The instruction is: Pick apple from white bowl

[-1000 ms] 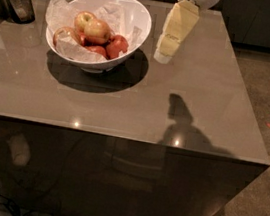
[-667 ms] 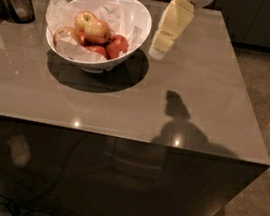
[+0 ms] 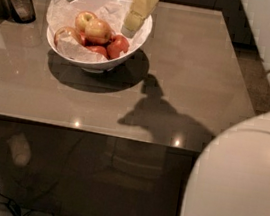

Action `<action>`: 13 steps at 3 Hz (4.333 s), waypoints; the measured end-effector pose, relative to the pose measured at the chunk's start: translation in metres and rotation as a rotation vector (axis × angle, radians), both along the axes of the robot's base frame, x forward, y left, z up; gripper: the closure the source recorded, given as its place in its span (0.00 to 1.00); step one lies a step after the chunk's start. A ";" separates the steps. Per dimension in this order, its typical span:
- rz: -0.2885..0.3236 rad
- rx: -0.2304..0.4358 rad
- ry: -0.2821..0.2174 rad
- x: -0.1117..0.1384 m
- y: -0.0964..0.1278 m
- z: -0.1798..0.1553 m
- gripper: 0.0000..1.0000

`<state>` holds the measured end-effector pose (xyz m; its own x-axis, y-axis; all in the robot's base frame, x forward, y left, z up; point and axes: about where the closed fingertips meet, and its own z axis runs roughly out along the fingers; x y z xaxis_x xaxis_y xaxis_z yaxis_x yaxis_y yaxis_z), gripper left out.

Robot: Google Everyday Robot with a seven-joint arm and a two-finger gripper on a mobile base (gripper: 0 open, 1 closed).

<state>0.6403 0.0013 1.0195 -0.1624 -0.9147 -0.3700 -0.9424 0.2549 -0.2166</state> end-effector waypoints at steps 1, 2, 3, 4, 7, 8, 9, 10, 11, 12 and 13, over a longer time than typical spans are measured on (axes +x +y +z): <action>0.069 -0.001 0.001 0.015 0.030 -0.006 0.00; 0.065 0.017 -0.023 0.022 0.034 -0.004 0.00; 0.100 0.060 -0.008 0.034 0.061 -0.016 0.00; 0.148 0.053 0.031 0.057 0.113 -0.039 0.00; 0.095 0.112 0.039 0.090 0.118 -0.063 0.00; 0.090 0.122 0.065 0.096 0.119 -0.079 0.00; 0.088 0.141 0.091 0.099 0.120 -0.092 0.00; 0.081 0.153 0.103 0.101 0.115 -0.101 0.00; 0.081 0.160 0.096 0.104 0.119 -0.103 0.18; 0.081 0.160 0.096 0.104 0.120 -0.103 0.41; 0.081 0.160 0.096 0.104 0.120 -0.103 0.66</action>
Offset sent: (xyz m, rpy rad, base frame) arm 0.0125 0.0250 -0.0054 -0.0008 0.0019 0.0578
